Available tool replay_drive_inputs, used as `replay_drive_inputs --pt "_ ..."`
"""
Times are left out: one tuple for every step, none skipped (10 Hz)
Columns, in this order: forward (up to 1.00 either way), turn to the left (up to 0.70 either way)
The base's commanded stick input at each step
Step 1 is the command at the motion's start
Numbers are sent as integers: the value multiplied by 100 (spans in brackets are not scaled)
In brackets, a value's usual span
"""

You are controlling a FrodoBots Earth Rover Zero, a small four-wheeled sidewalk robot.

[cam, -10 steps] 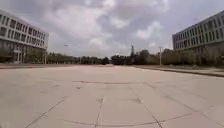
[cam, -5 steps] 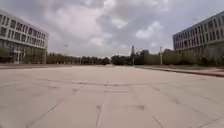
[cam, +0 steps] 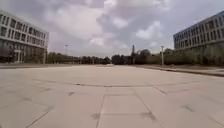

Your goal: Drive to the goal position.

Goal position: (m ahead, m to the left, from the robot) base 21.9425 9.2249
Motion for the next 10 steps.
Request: replay_drive_inputs --pt "50 -2" --pt "50 -2" --pt "50 -2" --pt "50 -2" --pt "50 -2" --pt "50 -2" --pt "50 -2" --pt "50 -2" --pt "50 -2" --pt "50 -2"
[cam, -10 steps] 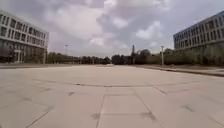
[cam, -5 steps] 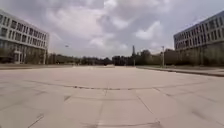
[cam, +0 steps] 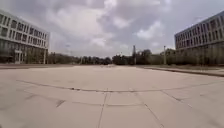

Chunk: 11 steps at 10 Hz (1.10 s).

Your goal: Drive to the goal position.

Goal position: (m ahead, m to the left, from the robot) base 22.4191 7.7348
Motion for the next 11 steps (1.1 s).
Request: replay_drive_inputs --pt "50 -2" --pt "50 -2" --pt "50 -2" --pt "50 -2" --pt "50 -2" --pt "50 -2" --pt "50 -2" --pt "50 -2" --pt "50 -2" --pt "50 -2" --pt "50 -2"
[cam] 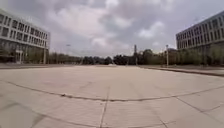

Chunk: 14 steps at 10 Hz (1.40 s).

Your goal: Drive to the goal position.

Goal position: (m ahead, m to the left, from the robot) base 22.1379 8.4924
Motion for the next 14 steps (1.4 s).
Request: replay_drive_inputs --pt "50 -2" --pt "50 -2" --pt "50 -2" --pt "50 -2" --pt "50 -2" --pt "50 -2" --pt "50 -2" --pt "50 -2" --pt "50 -2" --pt "50 -2" --pt "50 -2" --pt "50 -2" --pt "50 -2" --pt "50 -2"
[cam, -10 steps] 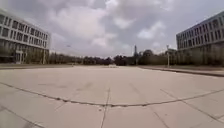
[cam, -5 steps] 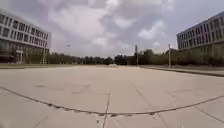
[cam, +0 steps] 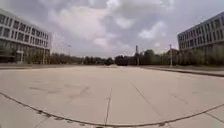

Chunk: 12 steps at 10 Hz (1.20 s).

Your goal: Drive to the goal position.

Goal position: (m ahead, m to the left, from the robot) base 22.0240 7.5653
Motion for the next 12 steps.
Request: replay_drive_inputs --pt "50 -2" --pt "50 -2" --pt "50 -2" --pt "50 -2" --pt "50 -2" --pt "50 -2" --pt "50 -2" --pt "50 -2" --pt "50 -2" --pt "50 -2" --pt "50 -2" --pt "50 -2"
